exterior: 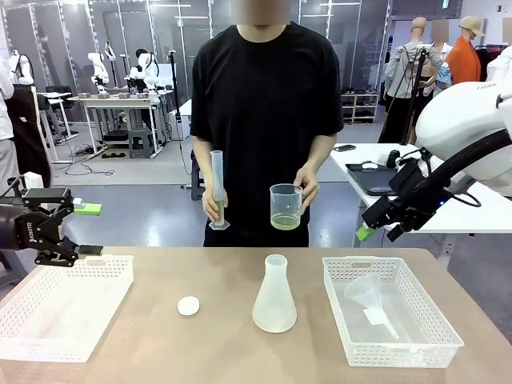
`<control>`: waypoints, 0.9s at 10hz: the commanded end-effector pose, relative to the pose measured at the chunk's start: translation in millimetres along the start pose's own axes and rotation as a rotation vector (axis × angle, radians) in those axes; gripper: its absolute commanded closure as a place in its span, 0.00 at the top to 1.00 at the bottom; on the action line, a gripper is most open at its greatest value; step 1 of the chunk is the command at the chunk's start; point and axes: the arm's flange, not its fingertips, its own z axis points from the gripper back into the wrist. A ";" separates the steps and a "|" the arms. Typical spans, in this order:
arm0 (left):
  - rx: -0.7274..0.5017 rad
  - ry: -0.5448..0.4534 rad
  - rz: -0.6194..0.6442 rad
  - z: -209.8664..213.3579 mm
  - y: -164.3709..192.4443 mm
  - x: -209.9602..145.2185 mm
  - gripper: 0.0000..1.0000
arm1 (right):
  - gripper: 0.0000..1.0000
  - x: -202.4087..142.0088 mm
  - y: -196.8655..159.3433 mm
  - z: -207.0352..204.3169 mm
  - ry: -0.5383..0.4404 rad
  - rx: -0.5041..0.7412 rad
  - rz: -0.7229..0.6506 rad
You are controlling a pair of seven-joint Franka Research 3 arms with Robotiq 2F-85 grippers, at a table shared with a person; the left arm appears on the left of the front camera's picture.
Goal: Prepare the solutions needed for the experiment.
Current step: Pick up the Plastic Funnel and insert it into the Big flask.
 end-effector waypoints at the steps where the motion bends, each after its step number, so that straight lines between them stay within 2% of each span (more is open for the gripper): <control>1: -0.032 -0.013 0.004 -2.1 -2.6 -0.4 1.00 | 1.00 -3.2 1.4 -7.8 -0.028 0.014 -0.033; 3: -0.032 -0.013 0.004 -2.1 -2.6 -0.4 1.00 | 1.00 -3.0 0.9 -4.8 -0.004 0.019 -0.021; 4: -0.032 -0.013 0.004 -2.1 -2.6 -0.4 1.00 | 1.00 9.1 0.0 -13.0 0.131 -0.005 0.243; 5: -0.032 -0.013 0.004 -2.1 -2.6 -0.4 1.00 | 1.00 25.0 -3.4 -25.8 0.202 -0.082 0.481; 6: -0.032 -0.013 0.004 -2.1 -2.6 -0.4 1.00 | 1.00 36.9 -5.4 -35.4 0.221 -0.035 0.698; 7: -0.032 -0.013 0.004 -2.1 -2.6 -0.4 1.00 | 1.00 44.7 -7.8 -46.0 0.225 -0.072 0.862; 8: -0.032 -0.013 0.004 -2.1 -2.6 -0.4 1.00 | 1.00 48.0 -10.0 -53.1 0.226 -0.138 0.950; 9: -0.032 -0.013 0.004 -2.1 -2.6 -0.4 1.00 | 1.00 53.4 -13.1 -61.0 0.270 -0.100 1.089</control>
